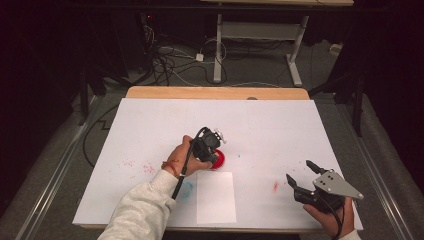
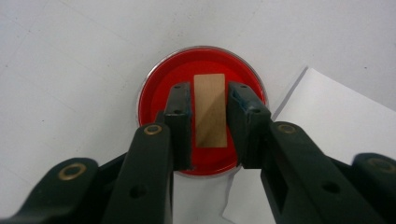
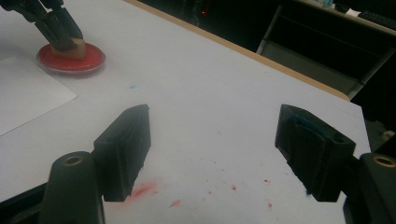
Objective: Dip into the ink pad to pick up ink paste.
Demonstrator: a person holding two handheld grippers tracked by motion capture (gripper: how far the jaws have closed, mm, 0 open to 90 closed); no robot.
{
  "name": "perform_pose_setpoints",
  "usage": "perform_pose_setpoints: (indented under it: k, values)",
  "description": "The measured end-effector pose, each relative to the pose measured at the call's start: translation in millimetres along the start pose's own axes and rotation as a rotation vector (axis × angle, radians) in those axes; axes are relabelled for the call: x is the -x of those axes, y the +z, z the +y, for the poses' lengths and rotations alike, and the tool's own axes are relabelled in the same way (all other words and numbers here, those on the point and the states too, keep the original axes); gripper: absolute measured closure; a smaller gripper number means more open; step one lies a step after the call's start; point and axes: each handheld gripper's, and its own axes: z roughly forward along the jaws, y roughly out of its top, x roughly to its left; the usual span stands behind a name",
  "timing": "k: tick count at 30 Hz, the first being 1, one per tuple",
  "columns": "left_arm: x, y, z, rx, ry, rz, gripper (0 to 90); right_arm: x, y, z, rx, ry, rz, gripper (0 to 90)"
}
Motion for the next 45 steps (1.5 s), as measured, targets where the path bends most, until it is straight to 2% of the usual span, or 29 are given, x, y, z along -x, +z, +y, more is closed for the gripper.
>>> perform_pose_setpoints:
  k: [10,13,15,17,19,25,29,39,45]
  values:
    - [0.4,0.5,2.5,-0.012,0.026,0.015,73.9,0.3,-0.6,0.1,0.001,0.002,0.003,27.4]
    - [-0.6,-2.1,1.7,-0.003,0.014,0.009,73.9,0.3,-0.6,0.1,0.002,0.003,0.002,27.3]
    - [-2.2,-7.7,1.3,0.013,0.003,0.008,73.9,0.8,-0.7,0.2,0.004,0.003,0.000,27.2]
    - [-3.0,-14.8,1.5,0.029,0.009,0.022,73.8,0.8,-0.9,0.3,0.005,0.004,-0.002,27.1]
    - [-3.0,-22.3,2.4,0.033,0.026,0.017,73.9,0.4,-1.3,0.6,0.004,0.004,-0.003,27.0]
    - [-1.4,-47.6,4.6,0.071,0.071,0.051,73.9,0.5,-1.3,0.8,0.004,0.003,-0.005,27.0]
    - [-0.9,-54.9,4.6,0.095,0.076,0.051,73.9,0.5,-1.0,0.6,0.001,0.004,-0.003,27.0]
    - [-2.1,-52.2,3.7,0.101,0.073,0.036,73.9,0.3,0.0,0.5,0.000,-0.004,0.001,26.9]
    - [-4.0,-36.9,3.4,0.088,0.063,0.007,73.9,-0.3,-0.1,0.4,-0.004,-0.001,0.002,26.9]
